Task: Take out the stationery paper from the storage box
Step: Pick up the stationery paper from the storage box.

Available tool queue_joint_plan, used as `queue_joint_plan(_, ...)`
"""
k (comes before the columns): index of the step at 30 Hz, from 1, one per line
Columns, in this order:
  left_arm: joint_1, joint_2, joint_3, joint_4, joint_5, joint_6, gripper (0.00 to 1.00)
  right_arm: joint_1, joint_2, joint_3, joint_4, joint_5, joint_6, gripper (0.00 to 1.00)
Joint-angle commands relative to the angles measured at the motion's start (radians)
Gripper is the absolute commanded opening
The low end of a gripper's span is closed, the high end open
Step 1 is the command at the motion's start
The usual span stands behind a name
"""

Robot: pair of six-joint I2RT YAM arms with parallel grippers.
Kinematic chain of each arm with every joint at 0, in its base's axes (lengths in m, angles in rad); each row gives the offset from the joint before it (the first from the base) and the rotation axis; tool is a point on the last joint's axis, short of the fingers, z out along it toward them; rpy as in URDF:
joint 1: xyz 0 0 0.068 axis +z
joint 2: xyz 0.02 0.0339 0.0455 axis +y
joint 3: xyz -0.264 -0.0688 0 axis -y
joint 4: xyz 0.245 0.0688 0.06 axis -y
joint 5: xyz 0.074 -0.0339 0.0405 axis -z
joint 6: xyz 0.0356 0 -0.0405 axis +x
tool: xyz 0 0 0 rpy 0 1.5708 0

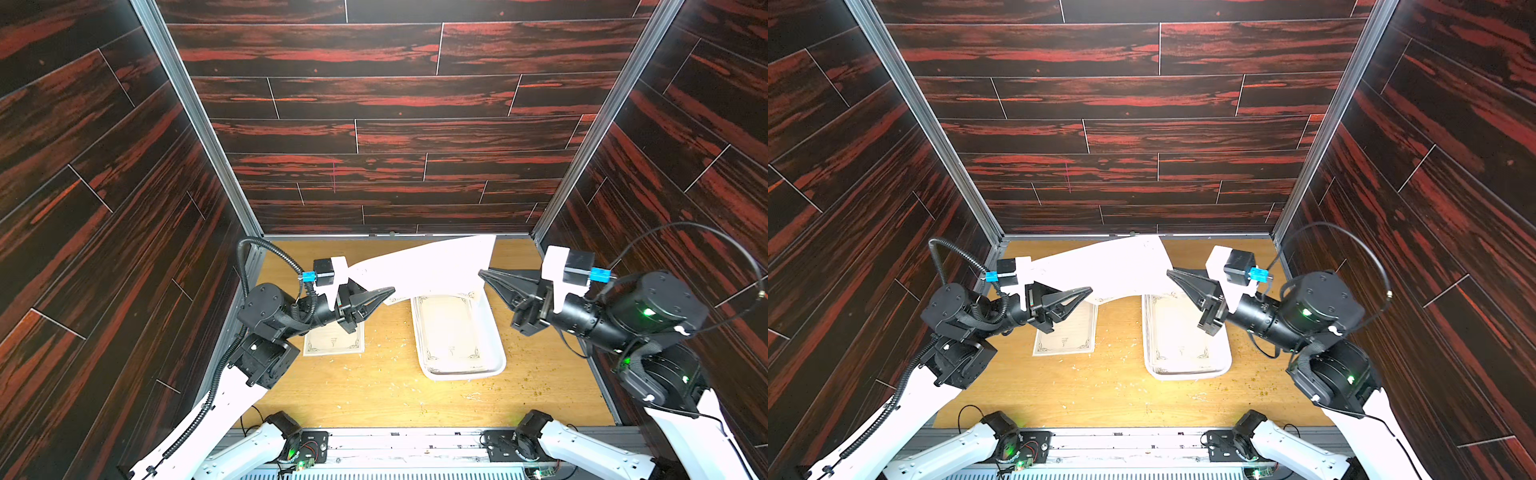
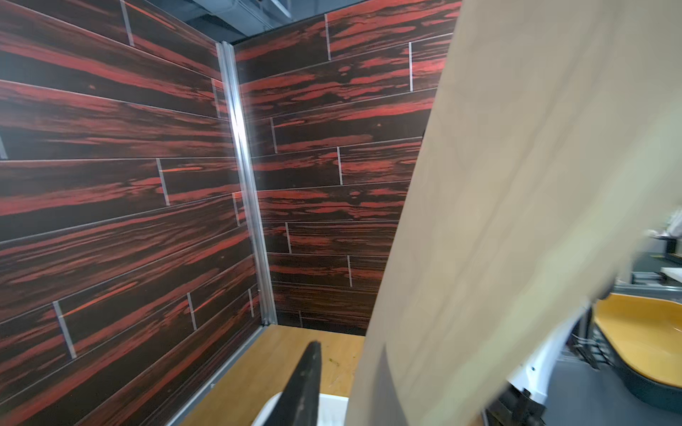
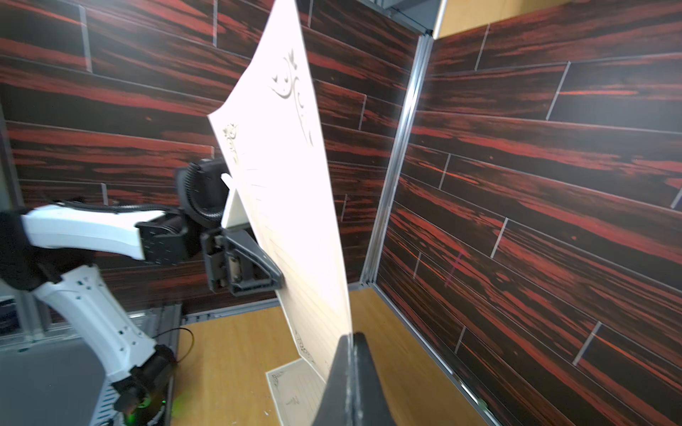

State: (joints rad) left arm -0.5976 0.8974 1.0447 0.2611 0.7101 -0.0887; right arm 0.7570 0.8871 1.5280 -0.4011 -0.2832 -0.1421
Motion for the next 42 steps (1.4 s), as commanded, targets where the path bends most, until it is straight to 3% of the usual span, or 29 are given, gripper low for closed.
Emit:
queue_joint_plan(1, 0.004, 0.0, 0.035, -0.008, 0.086, 0.007, 0.36, 0.001, 0.002, 0.032, -0.014, -0.094, 0.049, 0.0)
queue_joint_plan(7, 0.004, -0.006, 0.04, 0.033, 0.123, -0.018, 0.32, 0.001, 0.009, 0.056, -0.022, -0.168, 0.082, 0.0)
queue_joint_plan(13, 0.004, -0.018, 0.042, 0.068, 0.138, -0.053, 0.01, 0.001, 0.031, 0.055, -0.041, -0.177, 0.082, 0.0)
queue_joint_plan(21, 0.003, -0.043, 0.048, 0.001, 0.101, -0.043, 0.0, -0.051, 0.068, 0.037, -0.033, -0.168, 0.086, 0.0)
queue_joint_plan(23, 0.004, -0.037, 0.074, -0.077, 0.095, -0.014, 0.0, -0.079, 0.077, 0.038, -0.03, -0.169, 0.091, 0.08)
queue_joint_plan(29, 0.005, -0.02, 0.122, -0.293, 0.036, 0.092, 0.0, -0.125, 0.081, 0.022, -0.004, -0.117, 0.099, 0.67)
queue_joint_plan(30, 0.006, -0.018, 0.124, -0.316, 0.025, 0.101, 0.0, -0.126, 0.078, 0.016, -0.002, -0.108, 0.095, 0.73)
queue_joint_plan(33, 0.008, -0.008, 0.14, -0.371, 0.015, 0.112, 0.0, -0.125, 0.082, 0.016, -0.012, -0.157, 0.08, 0.78)
queue_joint_plan(39, 0.014, 0.006, 0.164, -0.418, 0.064, 0.094, 0.0, -0.128, 0.159, 0.094, -0.107, -0.374, 0.058, 0.77)
queue_joint_plan(42, 0.023, 0.018, 0.169, -0.442, 0.074, 0.078, 0.0, -0.138, 0.189, 0.117, -0.113, -0.415, 0.067, 0.76)
